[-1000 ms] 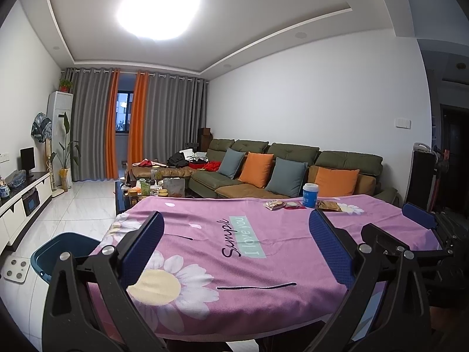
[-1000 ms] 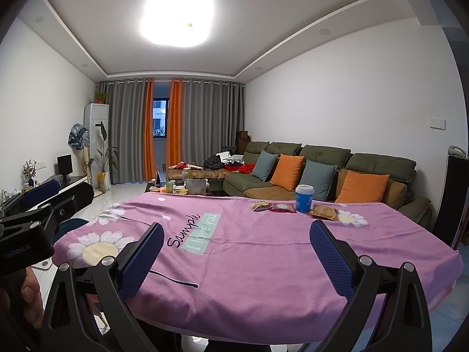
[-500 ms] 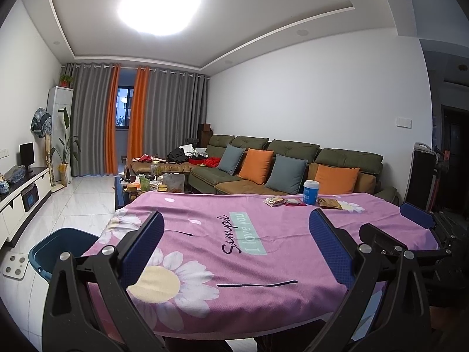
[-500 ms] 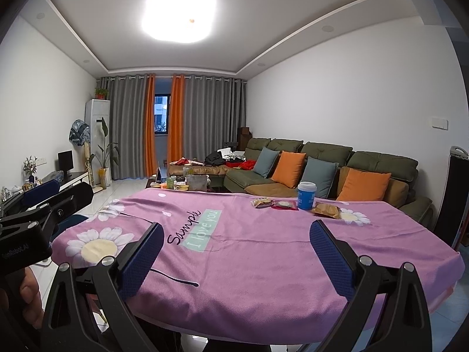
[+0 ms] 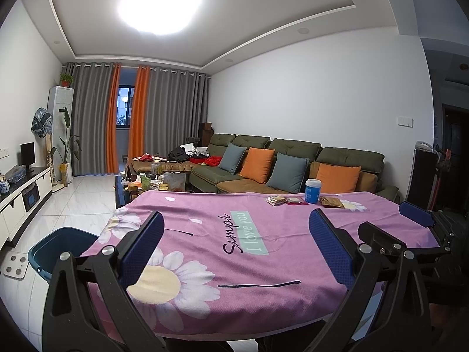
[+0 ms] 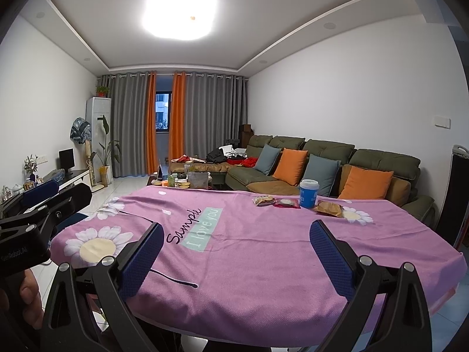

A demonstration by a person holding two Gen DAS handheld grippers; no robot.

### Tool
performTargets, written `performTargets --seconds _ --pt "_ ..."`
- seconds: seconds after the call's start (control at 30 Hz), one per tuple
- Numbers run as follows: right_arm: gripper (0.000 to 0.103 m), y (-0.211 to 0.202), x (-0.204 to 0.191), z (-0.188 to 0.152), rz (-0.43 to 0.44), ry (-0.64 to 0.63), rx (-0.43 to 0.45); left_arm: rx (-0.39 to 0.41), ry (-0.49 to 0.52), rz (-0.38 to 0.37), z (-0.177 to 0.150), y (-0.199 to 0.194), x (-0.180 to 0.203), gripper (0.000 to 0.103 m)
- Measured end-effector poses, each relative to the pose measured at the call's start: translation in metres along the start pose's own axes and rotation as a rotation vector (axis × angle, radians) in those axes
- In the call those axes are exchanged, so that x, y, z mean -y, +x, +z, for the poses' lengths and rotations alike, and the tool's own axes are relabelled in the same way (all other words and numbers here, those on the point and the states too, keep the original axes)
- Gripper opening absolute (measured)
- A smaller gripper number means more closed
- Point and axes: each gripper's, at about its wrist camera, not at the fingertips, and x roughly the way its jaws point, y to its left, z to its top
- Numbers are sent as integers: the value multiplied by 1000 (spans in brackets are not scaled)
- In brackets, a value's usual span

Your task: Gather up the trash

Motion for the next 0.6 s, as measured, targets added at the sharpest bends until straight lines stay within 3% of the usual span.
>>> performTargets --seconds 0.4,0.6 --pt "96 15 9 -2 9 20 -28 -44 -12 44 -3 22 -5 97" --pt "96 43 27 3 1 35 -60 -60 8 74 2 48 -10 97"
